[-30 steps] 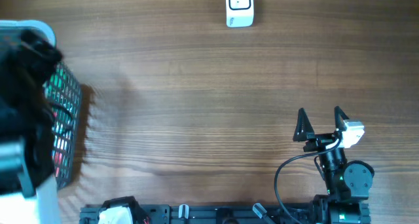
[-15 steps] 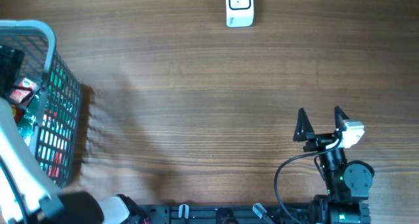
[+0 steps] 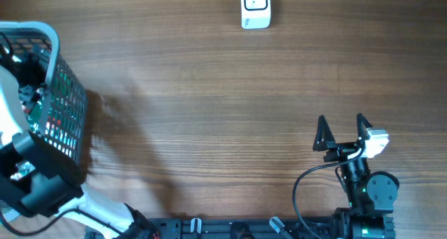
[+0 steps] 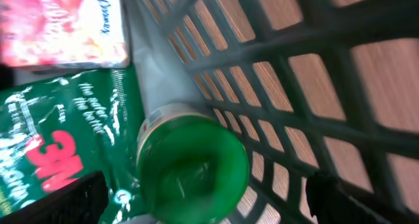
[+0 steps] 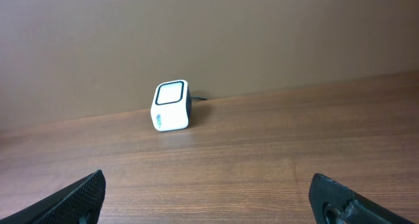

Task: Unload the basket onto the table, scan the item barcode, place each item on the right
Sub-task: 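Reach the left gripper into the basket and grasp the green-capped jar, then lift the jar out with the left gripper and set it on the table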

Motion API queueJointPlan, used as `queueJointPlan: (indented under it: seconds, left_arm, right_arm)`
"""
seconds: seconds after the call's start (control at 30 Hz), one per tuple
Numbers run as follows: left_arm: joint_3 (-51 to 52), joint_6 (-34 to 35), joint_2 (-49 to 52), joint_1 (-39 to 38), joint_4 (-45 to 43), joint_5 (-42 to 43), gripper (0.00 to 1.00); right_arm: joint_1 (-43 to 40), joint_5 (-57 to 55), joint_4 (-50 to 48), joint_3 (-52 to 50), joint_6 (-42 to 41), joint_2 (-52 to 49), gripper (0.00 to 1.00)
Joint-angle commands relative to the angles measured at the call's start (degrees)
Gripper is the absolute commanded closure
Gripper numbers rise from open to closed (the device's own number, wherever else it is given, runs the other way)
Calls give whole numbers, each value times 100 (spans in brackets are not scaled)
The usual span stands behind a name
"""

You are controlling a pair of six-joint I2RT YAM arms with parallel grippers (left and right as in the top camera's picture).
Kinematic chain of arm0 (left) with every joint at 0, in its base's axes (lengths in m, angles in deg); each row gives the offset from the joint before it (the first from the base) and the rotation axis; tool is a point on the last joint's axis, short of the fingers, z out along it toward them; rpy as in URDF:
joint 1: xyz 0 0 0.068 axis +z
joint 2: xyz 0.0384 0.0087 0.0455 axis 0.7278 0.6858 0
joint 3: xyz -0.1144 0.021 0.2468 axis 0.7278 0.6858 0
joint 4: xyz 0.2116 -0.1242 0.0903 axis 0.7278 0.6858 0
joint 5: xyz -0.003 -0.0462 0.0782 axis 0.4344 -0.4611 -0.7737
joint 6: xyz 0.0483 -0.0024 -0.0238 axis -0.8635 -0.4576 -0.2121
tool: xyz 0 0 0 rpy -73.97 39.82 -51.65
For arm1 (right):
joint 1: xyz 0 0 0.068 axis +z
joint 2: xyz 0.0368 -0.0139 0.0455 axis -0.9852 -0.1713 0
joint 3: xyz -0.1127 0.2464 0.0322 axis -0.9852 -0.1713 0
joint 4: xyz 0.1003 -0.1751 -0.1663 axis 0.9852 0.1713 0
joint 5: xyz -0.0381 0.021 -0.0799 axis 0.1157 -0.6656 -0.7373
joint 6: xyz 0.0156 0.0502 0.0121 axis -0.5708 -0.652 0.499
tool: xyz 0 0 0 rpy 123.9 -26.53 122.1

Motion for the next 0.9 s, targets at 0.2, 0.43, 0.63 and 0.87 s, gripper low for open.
queueJointPlan:
  seconds: [0.2, 0.43, 0.63, 0.87]
  left_arm:
    - [-42, -420, 898, -120, -271, 313, 0]
    - [-42, -422, 1023, -129, -243, 286, 13]
    - [-42, -417, 944, -83, 105, -7, 40]
    - [-48, -393, -87, -70, 378, -81, 40]
  right_arm:
    - [-39, -101, -20, -7, -68, -7, 0]
    - [-39, -101, -20, -7, -66, -7, 0]
    - [-39, -101, -20, -7, -68, -7, 0]
    - [-39, -101, -20, -7, -68, -7, 0]
